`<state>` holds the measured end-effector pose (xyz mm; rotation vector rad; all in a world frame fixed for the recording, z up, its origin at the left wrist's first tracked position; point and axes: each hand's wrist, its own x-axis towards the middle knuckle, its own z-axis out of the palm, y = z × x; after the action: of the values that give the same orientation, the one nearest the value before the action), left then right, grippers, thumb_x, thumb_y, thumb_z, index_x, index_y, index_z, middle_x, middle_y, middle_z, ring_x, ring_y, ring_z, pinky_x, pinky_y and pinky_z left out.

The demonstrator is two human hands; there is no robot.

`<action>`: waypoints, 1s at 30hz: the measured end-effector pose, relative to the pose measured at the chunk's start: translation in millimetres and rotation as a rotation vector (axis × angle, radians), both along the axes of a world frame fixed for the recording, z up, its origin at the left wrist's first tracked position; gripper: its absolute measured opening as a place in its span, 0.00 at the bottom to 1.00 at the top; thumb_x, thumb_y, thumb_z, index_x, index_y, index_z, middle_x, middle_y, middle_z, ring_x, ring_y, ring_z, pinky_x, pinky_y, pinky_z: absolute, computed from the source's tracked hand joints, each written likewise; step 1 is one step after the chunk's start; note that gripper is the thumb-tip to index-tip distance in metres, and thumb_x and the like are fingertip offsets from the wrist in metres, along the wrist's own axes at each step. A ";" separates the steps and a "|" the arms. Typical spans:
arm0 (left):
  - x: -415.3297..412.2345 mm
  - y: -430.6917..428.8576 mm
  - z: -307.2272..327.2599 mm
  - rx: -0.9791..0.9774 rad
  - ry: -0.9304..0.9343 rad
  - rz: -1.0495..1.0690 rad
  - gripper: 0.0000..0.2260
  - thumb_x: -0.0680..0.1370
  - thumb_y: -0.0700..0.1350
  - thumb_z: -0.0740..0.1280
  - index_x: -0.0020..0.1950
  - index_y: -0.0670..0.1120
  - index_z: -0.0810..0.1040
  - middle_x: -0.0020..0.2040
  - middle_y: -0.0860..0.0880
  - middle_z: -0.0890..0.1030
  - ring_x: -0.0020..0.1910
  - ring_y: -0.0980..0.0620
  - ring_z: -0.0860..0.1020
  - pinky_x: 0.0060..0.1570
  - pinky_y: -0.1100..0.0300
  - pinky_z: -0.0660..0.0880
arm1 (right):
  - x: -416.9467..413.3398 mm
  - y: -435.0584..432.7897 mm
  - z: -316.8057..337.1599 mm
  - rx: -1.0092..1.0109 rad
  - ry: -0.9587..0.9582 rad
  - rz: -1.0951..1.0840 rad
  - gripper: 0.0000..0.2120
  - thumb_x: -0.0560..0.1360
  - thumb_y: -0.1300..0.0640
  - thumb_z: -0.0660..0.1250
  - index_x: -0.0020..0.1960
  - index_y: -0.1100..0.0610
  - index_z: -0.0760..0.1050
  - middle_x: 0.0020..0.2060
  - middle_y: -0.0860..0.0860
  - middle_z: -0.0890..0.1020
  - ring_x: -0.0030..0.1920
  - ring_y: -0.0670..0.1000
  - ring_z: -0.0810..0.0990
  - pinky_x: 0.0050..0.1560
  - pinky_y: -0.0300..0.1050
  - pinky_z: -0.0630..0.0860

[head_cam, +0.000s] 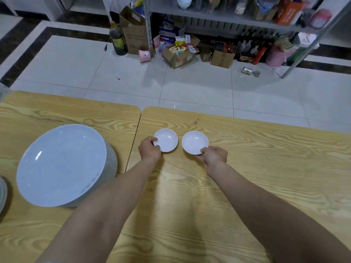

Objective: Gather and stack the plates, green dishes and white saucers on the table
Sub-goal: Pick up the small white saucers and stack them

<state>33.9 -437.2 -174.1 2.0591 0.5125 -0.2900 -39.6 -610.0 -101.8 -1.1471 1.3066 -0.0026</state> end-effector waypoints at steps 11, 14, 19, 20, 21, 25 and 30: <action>-36.1 -30.5 25.6 -0.128 -0.015 -0.088 0.12 0.71 0.30 0.68 0.46 0.45 0.81 0.41 0.54 0.77 0.46 0.47 0.79 0.52 0.48 0.81 | -35.6 -15.5 31.2 -0.013 -0.098 -0.047 0.11 0.74 0.71 0.67 0.54 0.61 0.74 0.51 0.57 0.81 0.30 0.54 0.84 0.36 0.43 0.79; -56.5 -50.0 36.1 -0.165 -0.017 -0.152 0.12 0.71 0.30 0.67 0.47 0.44 0.81 0.44 0.50 0.79 0.48 0.45 0.80 0.49 0.47 0.82 | -59.0 -26.9 40.6 -0.031 -0.128 -0.104 0.10 0.73 0.72 0.67 0.50 0.60 0.74 0.51 0.58 0.82 0.29 0.54 0.84 0.47 0.50 0.81; -101.6 -94.1 55.0 -0.219 -0.026 -0.274 0.13 0.71 0.29 0.67 0.46 0.46 0.80 0.45 0.49 0.79 0.47 0.44 0.80 0.44 0.48 0.83 | -111.8 -57.6 52.3 -0.061 -0.179 -0.208 0.12 0.72 0.73 0.67 0.53 0.62 0.74 0.53 0.60 0.82 0.31 0.57 0.85 0.41 0.49 0.82; -111.9 -104.1 58.6 -0.231 -0.024 -0.290 0.13 0.71 0.29 0.67 0.46 0.46 0.80 0.45 0.49 0.78 0.47 0.44 0.80 0.42 0.49 0.83 | -123.8 -65.9 54.8 -0.069 -0.190 -0.227 0.12 0.72 0.73 0.67 0.52 0.62 0.74 0.53 0.60 0.82 0.32 0.57 0.85 0.43 0.50 0.82; -122.4 -114.4 62.0 -0.246 -0.022 -0.302 0.13 0.71 0.29 0.67 0.46 0.46 0.80 0.45 0.49 0.78 0.46 0.44 0.81 0.40 0.50 0.83 | -136.5 -75.1 57.4 -0.075 -0.201 -0.247 0.11 0.72 0.73 0.67 0.49 0.61 0.73 0.54 0.61 0.81 0.32 0.58 0.84 0.46 0.51 0.83; -168.8 -161.0 77.6 -0.293 -0.024 -0.356 0.13 0.71 0.29 0.66 0.47 0.45 0.79 0.48 0.46 0.78 0.43 0.44 0.80 0.35 0.53 0.83 | -192.7 -119.5 67.5 -0.088 -0.221 -0.289 0.10 0.72 0.73 0.66 0.45 0.59 0.72 0.54 0.60 0.81 0.33 0.59 0.85 0.50 0.53 0.83; -238.1 -223.5 96.1 -0.321 -0.014 -0.388 0.12 0.72 0.28 0.66 0.47 0.43 0.77 0.46 0.45 0.78 0.40 0.43 0.80 0.30 0.59 0.80 | -266.2 -173.3 76.2 -0.088 -0.224 -0.287 0.10 0.73 0.73 0.65 0.45 0.59 0.72 0.51 0.58 0.81 0.32 0.58 0.85 0.40 0.47 0.81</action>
<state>-204.3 -660.7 -78.0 1.8307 0.0456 -0.5490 -305.8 -783.3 -25.6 -0.9928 1.2688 -0.3922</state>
